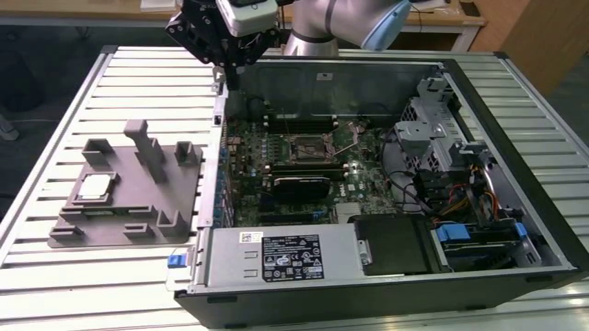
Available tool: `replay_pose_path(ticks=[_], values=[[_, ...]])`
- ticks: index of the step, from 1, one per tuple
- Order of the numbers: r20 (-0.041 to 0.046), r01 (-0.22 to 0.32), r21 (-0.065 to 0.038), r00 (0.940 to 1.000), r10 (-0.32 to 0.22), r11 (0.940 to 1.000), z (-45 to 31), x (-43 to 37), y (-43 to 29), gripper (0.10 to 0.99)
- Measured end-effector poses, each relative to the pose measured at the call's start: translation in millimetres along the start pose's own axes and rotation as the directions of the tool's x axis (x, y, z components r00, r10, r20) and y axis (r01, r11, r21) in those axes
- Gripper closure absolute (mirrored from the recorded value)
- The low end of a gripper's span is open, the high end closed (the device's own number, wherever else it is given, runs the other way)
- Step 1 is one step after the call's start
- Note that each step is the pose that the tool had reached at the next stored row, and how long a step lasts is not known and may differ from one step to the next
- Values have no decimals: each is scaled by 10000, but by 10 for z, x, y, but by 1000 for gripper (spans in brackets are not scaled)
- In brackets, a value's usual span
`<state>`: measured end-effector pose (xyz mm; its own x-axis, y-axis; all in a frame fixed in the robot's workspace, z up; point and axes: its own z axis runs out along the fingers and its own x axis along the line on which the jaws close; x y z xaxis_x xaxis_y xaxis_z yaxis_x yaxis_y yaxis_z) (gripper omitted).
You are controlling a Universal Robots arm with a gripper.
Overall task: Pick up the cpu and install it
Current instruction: 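Reach for the cpu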
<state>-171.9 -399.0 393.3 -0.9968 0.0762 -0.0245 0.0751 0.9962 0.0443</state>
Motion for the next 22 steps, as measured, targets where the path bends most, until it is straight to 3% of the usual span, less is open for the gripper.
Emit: replay_pose_path(ticks=[22], values=[[0,0,0,10000,0,10000,-4,155,-11,980]])
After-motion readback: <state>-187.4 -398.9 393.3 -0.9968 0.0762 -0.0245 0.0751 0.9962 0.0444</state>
